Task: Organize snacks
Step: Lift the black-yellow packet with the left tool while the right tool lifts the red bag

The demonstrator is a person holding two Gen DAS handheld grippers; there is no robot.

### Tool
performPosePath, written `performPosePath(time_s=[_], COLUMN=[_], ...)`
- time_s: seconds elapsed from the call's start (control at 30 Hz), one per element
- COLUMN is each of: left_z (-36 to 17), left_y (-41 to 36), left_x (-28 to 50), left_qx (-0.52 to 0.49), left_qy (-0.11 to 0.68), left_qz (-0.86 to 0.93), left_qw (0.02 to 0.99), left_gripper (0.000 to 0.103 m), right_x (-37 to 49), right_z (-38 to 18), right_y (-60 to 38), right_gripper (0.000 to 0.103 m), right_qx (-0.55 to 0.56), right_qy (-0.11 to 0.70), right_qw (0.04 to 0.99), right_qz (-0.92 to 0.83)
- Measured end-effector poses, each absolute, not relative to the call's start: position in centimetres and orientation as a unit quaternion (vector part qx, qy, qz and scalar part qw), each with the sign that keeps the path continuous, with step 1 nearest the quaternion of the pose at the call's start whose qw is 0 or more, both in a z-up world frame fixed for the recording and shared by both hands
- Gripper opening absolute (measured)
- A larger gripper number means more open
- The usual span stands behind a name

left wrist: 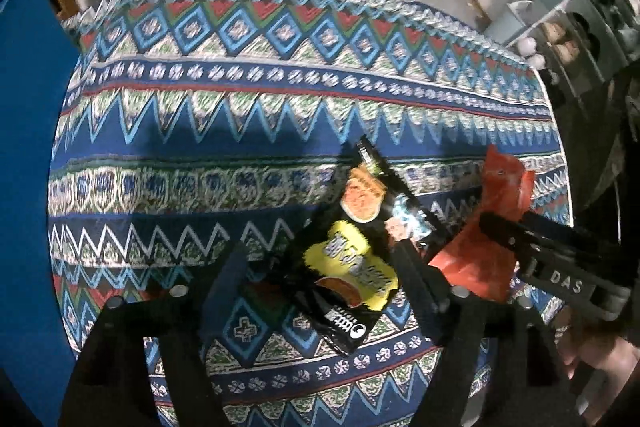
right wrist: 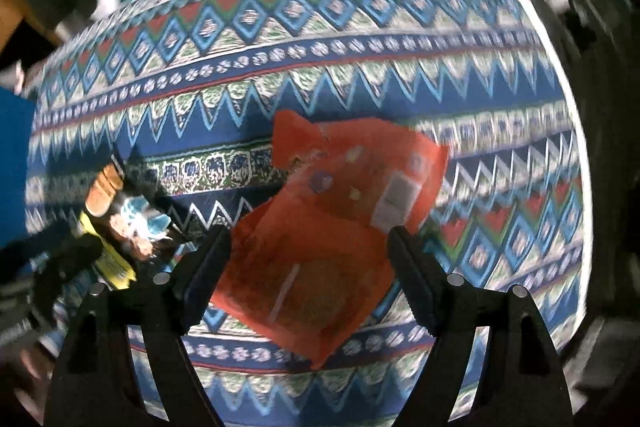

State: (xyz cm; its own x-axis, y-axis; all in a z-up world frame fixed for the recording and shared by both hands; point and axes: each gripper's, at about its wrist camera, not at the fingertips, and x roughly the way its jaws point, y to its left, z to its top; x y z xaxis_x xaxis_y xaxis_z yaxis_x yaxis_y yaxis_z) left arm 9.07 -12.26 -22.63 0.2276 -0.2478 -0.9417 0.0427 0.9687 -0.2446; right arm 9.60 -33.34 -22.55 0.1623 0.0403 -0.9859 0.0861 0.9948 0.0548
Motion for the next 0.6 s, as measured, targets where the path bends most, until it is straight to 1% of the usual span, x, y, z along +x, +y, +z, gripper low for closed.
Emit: performPosePath(time_s=[0.13, 0.23, 0.37, 0.4, 0.47, 0.6], left_z=[-21.7, -21.5, -22.3, -22.6, -23.2, -24.3], left_y=[-13.6, -14.6, -16.4, -16.7, -17.2, -17.8], left_x=[9.1, 9.1, 9.4, 9.3, 9.3, 9.3], left_qx=[-0.034, -0.008, 0.015, 0.022, 0.037, 0.05], left_qy=[0.598, 0.59, 0.596, 0.598, 0.602, 0.609], left_qz=[-0.106, -0.119, -0.124, -0.124, -0.12, -0.118], left_qw=[0.794, 0.799, 0.793, 0.792, 0.789, 0.783], left_gripper=[0.086, 0.086, 0.086, 0.086, 0.086, 0.086], right_x=[9.3, 9.4, 9.8, 11.2, 11.4, 12.0], right_z=[-23.4, -24.0, -24.0, -24.9, -25.5, -26.8], right_y=[-35.1, -35.7, -35.8, -36.2, -35.5, -33.1], right_gripper=[0.08, 0.08, 0.081, 0.082, 0.084, 0.084], right_qx=[0.105, 0.119, 0.107, 0.1, 0.081, 0.043], right_qy=[0.653, 0.655, 0.657, 0.66, 0.662, 0.662], right_qw=[0.749, 0.743, 0.743, 0.741, 0.741, 0.745], right_qz=[-0.047, -0.061, -0.072, -0.072, -0.073, -0.064])
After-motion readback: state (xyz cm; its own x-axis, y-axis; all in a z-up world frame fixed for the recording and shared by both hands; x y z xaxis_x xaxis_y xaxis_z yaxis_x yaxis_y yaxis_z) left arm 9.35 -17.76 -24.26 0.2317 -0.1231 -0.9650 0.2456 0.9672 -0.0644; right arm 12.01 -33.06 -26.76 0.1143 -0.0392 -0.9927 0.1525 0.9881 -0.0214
